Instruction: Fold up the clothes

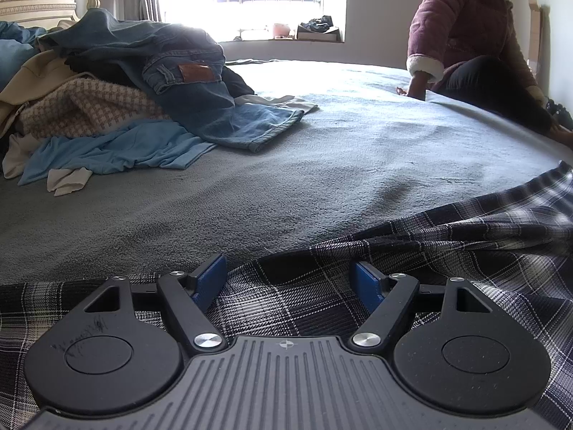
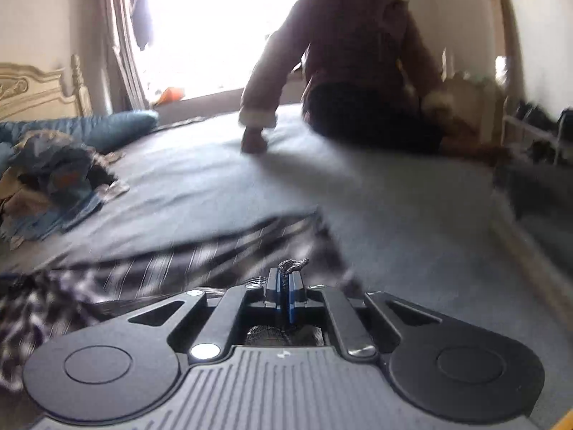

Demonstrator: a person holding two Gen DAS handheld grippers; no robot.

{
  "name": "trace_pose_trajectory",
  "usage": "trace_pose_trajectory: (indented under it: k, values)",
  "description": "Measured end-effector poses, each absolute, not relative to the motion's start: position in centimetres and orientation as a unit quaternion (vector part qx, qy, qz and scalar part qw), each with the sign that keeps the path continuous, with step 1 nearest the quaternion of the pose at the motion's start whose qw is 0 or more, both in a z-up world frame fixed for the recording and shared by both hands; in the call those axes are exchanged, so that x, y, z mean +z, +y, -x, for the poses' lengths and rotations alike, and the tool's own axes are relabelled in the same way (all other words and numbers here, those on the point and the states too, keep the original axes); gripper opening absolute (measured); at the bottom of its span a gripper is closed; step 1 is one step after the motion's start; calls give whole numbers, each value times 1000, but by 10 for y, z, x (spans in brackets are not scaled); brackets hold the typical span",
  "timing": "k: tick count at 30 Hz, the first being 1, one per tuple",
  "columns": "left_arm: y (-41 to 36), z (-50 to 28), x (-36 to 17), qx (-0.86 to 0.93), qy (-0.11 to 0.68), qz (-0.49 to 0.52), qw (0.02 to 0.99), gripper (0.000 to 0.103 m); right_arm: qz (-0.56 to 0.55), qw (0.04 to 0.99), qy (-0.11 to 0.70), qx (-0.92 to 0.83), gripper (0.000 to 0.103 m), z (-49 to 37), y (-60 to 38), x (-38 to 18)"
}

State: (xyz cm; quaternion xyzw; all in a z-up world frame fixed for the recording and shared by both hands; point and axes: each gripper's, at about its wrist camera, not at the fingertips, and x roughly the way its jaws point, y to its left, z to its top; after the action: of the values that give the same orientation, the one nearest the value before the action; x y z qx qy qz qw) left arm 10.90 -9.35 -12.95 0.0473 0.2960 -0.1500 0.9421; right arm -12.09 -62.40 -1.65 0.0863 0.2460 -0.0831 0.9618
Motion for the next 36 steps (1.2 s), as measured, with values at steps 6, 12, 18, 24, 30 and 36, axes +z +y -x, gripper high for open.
trace_pose_trajectory:
  k: [6, 12, 18, 24, 30, 36]
  values:
    - [-94, -109, -129, -147, 296, -50, 943, 78, -39, 973, 201, -103, 4, 82, -629, 21]
    - [-94, -108, -129, -147, 295, -47, 943, 78, -17, 973, 197, -116, 4, 18, -634, 31]
    - [-93, -109, -129, -147, 295, -46, 943, 78, -12, 959, 246, -143, 4, -35, -644, -13]
    - [-94, -108, -129, -143, 293, -49, 944, 79, -3, 951, 270, -148, 4, -57, -650, -45]
    - [-93, -108, -129, -143, 293, -49, 944, 80, -8, 953, 276, -127, 5, -77, -658, -65]
    - [-94, -109, -128, -142, 294, -50, 944, 80, -83, 941, 292, -150, 40, -74, -699, -80]
